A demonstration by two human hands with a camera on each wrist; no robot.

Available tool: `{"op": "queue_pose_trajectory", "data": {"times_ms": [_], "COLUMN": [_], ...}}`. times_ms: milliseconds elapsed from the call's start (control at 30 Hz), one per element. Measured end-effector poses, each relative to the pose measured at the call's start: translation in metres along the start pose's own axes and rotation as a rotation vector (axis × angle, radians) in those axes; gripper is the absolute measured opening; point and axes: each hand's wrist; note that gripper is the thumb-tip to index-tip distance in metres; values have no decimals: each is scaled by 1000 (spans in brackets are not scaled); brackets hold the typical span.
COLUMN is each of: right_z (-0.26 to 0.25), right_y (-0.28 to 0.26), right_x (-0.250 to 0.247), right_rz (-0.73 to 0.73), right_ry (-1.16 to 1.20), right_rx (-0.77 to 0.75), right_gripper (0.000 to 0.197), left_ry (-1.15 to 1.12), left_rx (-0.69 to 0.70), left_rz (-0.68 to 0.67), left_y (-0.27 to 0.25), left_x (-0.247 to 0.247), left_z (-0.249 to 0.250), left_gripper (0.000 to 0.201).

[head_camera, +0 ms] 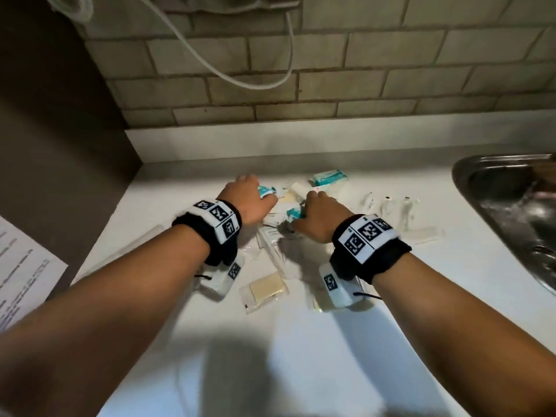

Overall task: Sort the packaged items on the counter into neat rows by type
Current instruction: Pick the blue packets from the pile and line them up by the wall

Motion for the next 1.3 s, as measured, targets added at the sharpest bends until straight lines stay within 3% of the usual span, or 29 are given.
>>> {"op": "queue_pose_trajectory", "data": {"times_ms": [100, 233, 367, 600, 800, 967, 1133, 1300], "right_z": [-2, -6, -8, -1, 0, 1, 2, 5], "right_y": [19, 30, 39, 56, 58, 61, 60, 60], "right_x": [2, 5, 7, 6, -1, -1, 3, 0], "right_rz": [-60, -103, -85, -22, -21, -29, -15, -43], "right_ry": [-36, -211, -298, -342, -332, -280, -238, -213], "right_rx": [-15, -86, -155, -222, -275, -274, -264, -265], "right_gripper": [70, 78, 62, 71, 55, 47, 52, 52], "left_ry": [-50, 33, 137, 183, 185, 180, 249, 274], "left_rx": [24, 96, 194, 345, 417, 434, 457, 493], "left_rz": [-12, -75, -149, -344, -412, -471, -538, -497], "left_y": [39, 86, 124, 182, 197, 197, 193, 190], "left_x": [-6, -5, 5, 33, 41, 42, 41, 39], "left_z": [17, 34, 48, 71, 90, 103, 109, 110], "left_gripper": [55, 73, 49, 50, 55, 74, 72, 61]}}
Point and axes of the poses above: each hand's wrist, its own y-axis towards the middle knuckle, its own x-axis out of the palm, z = x × y, and after that the axes turned 12 degrees about x, right-handed
